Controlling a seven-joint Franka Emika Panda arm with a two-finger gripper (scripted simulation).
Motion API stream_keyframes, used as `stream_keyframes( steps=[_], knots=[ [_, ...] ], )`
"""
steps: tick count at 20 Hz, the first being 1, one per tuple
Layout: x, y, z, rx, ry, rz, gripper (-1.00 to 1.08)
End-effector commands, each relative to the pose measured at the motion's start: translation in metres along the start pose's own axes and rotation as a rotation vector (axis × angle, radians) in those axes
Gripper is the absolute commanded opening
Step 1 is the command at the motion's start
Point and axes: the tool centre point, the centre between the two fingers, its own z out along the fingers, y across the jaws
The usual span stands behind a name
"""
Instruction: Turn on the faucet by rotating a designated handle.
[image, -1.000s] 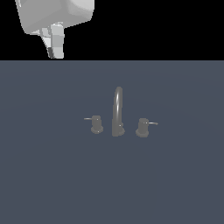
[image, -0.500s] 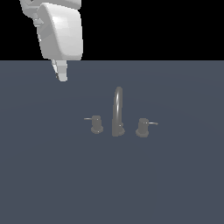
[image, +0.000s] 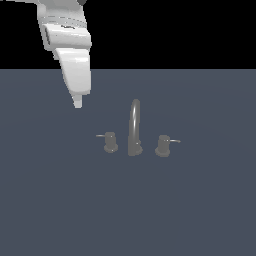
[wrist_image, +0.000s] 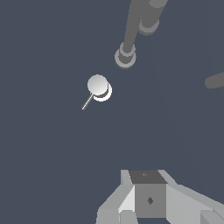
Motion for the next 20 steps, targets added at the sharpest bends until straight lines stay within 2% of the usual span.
stream_keyframes(
  steps=[1, 11, 20],
  knots=[
    [0.004, -0.009, 0.011, 0.001, 0.0, 0.043, -1.0],
    [0.026, -0.041, 0.056, 0.0, 0.004, 0.223, -1.0],
    [0.057, -0.072, 0.105, -0.002, 0.01, 0.418, -1.0]
  ],
)
